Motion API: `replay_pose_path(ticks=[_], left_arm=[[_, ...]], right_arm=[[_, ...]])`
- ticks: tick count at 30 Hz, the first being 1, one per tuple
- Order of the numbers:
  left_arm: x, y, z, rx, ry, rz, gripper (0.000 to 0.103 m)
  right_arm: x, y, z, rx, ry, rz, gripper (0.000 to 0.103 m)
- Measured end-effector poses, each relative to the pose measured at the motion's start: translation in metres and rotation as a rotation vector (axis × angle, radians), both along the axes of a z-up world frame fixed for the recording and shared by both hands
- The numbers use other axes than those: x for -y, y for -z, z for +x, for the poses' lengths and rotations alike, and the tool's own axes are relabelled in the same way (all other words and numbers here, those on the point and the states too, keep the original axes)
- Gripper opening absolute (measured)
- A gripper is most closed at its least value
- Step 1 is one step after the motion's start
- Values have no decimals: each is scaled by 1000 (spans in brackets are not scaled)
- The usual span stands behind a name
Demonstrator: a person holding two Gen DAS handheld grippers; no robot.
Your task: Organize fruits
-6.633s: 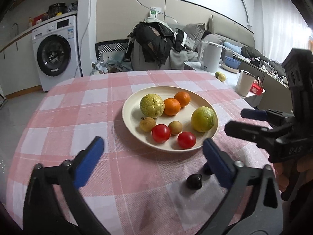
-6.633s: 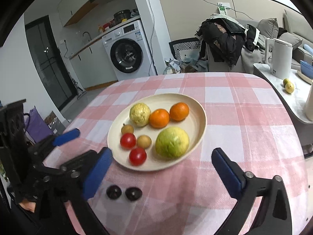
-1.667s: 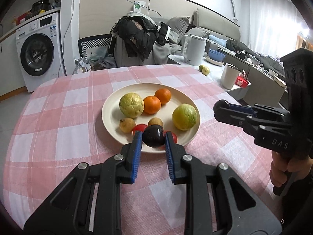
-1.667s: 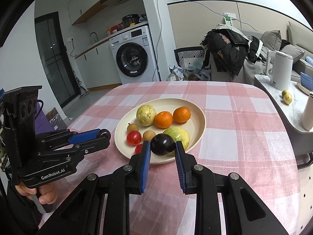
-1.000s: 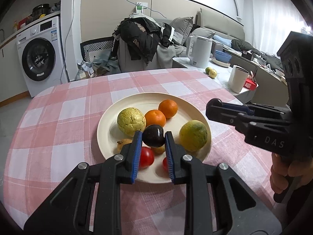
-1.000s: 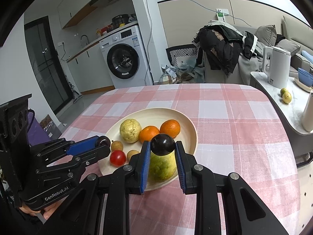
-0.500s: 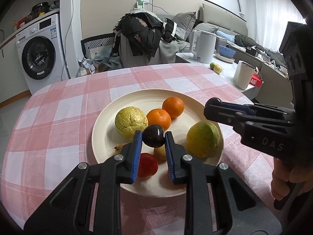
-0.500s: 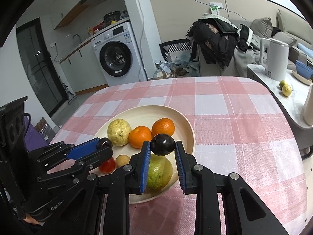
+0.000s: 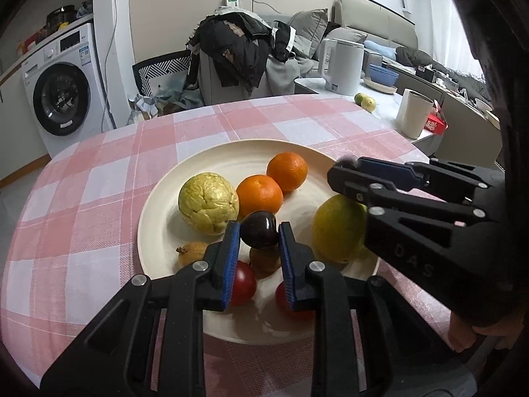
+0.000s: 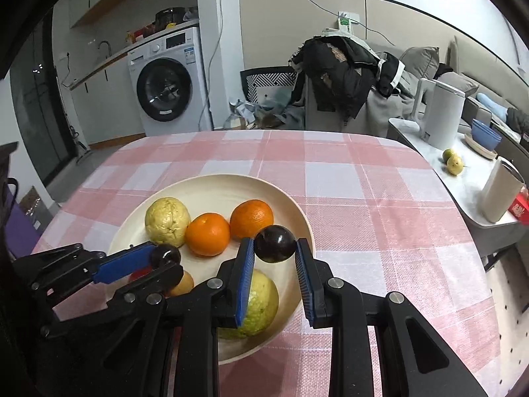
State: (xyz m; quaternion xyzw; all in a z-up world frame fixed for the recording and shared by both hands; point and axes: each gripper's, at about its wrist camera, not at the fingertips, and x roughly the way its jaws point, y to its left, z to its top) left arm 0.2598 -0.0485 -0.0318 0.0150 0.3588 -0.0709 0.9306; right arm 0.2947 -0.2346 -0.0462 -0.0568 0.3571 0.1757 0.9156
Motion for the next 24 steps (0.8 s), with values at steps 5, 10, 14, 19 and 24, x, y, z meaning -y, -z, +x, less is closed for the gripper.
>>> replay_pose_path(ticks=[5,10,14,19,24], left_arm=[[-4,-1,-5,4,-6,-11,21],[-16,-6,-15,16,-27,-50,35],[-23,-16,-32,64,-45,-58,76],[-29,-30,-55,116,-56,-53,96],[-28,-41,-81,162,-61,-31,102]], right_arm=[[3,-1,-5,13,-13,19,50],[9,-11,-12,28,-19,29,68],[15,-22,-22,55,-45,83,91],[17,-29,-36,68,-97,91,102],[27,-34,-52,92,-145,127,103]])
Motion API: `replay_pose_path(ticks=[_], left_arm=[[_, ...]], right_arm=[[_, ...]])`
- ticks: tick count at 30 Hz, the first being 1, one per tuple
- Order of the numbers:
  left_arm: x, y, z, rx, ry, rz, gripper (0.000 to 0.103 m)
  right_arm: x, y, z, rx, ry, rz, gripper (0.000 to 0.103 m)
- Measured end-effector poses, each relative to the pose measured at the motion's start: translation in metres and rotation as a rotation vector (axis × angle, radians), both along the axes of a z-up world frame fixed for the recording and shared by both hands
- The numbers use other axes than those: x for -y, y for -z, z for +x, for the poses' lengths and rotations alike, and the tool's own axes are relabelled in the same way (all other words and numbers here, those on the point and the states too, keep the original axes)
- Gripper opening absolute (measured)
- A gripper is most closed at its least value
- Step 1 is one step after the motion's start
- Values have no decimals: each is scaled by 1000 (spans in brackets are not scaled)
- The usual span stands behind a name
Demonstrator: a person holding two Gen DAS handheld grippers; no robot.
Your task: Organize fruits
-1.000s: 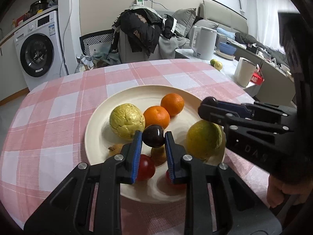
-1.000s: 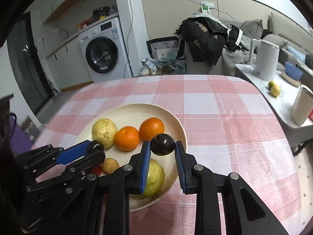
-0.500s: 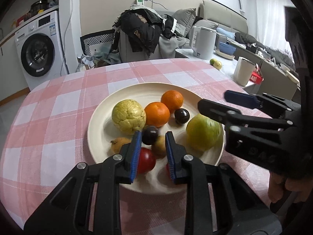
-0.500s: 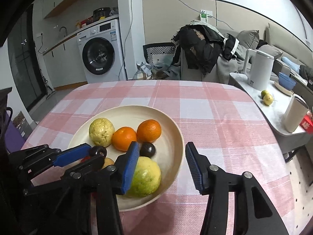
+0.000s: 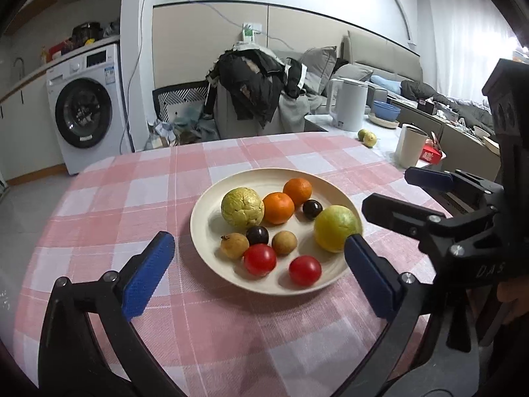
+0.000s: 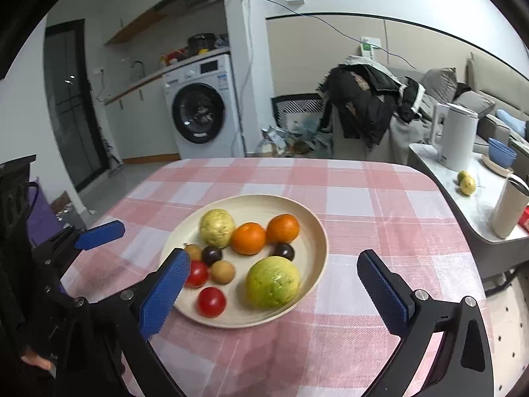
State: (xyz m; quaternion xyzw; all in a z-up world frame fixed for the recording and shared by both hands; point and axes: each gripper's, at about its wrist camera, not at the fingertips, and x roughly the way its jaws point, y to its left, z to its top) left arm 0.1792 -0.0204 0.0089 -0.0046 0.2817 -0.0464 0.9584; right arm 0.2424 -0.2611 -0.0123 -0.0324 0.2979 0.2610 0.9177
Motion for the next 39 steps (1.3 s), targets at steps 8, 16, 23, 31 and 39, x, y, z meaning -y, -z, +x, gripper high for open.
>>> replay_pose_path(ticks=[8,16,23,31,39], left_arm=[[9,-2,-33,22,11,39,102],[1,5,-51,15,-24,33,102],[-18,8,-60,23,-90,-4,102],[-30,6,-63,41,-129,-39,102],[-31,5,-66,54,-118,-39,102]], right_arm=[[19,1,-24,4,-45,15,103],[25,4,-34,2,-54,30,103],[33,12,-40,-5,-64,64,103],[32,15,-54,58,-98,63,103],[30,12,-61,107,-111,62,103]])
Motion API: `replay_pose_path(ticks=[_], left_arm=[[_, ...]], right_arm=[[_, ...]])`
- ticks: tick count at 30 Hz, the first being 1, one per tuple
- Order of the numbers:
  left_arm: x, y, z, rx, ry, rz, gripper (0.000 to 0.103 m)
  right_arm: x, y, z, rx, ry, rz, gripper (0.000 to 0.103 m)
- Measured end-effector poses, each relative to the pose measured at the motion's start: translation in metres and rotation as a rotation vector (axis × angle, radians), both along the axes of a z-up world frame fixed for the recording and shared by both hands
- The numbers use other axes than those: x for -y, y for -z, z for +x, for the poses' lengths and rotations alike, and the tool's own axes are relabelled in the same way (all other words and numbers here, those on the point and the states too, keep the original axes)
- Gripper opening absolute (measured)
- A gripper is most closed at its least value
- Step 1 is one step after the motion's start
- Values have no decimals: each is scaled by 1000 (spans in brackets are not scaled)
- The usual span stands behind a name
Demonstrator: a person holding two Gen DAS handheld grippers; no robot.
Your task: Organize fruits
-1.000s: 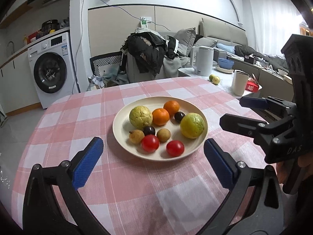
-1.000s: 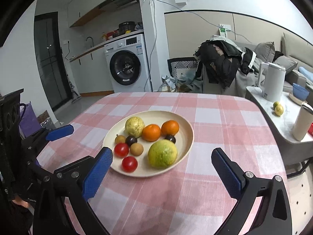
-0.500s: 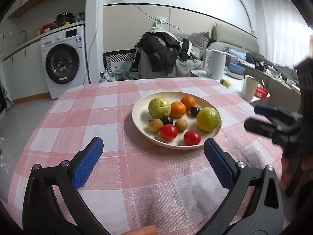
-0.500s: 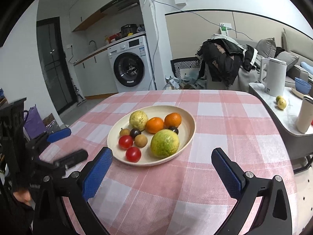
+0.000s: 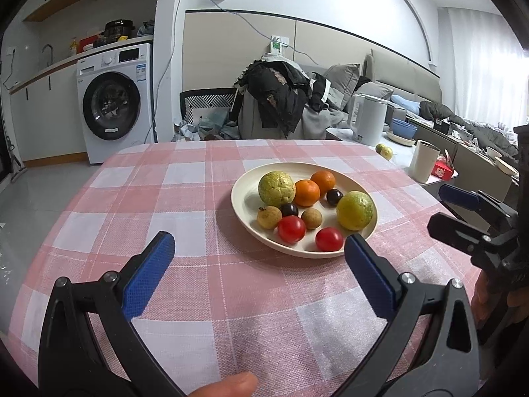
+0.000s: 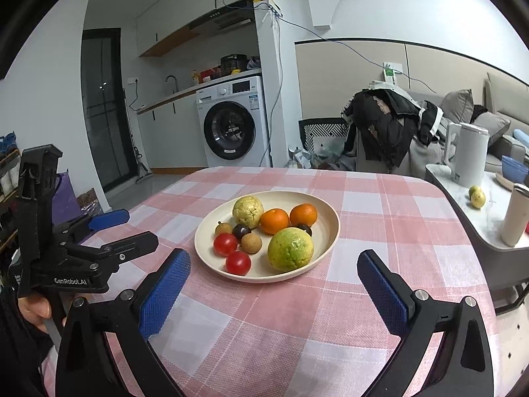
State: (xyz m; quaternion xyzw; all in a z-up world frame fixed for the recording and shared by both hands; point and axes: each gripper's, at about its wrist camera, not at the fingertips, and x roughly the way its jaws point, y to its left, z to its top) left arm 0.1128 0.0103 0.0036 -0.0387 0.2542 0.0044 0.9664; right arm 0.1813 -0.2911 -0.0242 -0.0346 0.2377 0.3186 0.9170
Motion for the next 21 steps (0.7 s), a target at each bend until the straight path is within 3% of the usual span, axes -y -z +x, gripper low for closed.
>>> replay_pose_path(ticks=[21], left_arm=[[7,-5,-1,12,7,12,102]], right_arm=[[-4,-1,-5,18,-11,-16,103]])
